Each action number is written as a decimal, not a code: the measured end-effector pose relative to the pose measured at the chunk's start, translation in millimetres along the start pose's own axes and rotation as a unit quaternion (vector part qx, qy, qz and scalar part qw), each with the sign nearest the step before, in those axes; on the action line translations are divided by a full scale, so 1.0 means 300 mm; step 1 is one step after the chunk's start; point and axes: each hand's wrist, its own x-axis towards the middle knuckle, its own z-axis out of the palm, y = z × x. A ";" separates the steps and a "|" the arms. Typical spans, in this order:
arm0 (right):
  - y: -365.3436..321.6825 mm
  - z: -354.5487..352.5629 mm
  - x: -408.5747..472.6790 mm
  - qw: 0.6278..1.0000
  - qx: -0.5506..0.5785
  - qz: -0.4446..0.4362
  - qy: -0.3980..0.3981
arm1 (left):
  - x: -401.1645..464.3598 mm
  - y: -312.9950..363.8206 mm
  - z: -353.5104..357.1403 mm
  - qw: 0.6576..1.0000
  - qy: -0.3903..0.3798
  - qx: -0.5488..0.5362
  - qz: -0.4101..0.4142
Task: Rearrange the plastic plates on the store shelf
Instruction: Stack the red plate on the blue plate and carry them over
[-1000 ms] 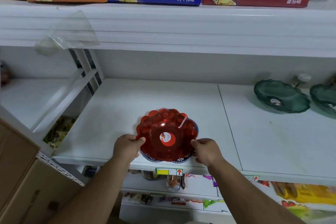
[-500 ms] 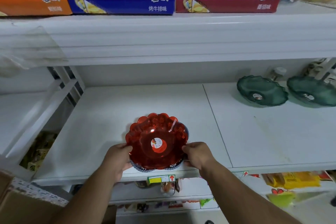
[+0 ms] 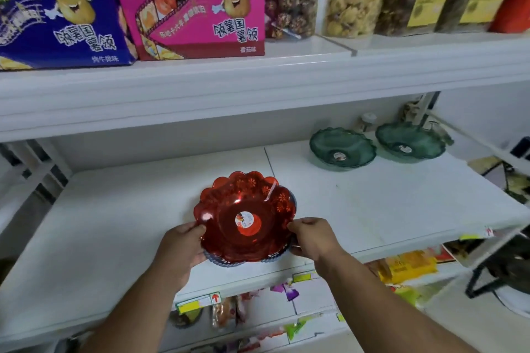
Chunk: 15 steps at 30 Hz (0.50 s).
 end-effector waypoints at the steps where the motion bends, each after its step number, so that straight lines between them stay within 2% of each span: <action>1: -0.003 -0.048 -0.002 1.000 0.003 -0.003 0.000 | -0.015 0.001 0.046 1.000 -0.005 -0.003 0.001; 15: -0.024 -0.741 0.035 0.999 0.017 -0.024 0.020 | -0.251 -0.078 0.696 1.000 -0.014 -0.006 -0.015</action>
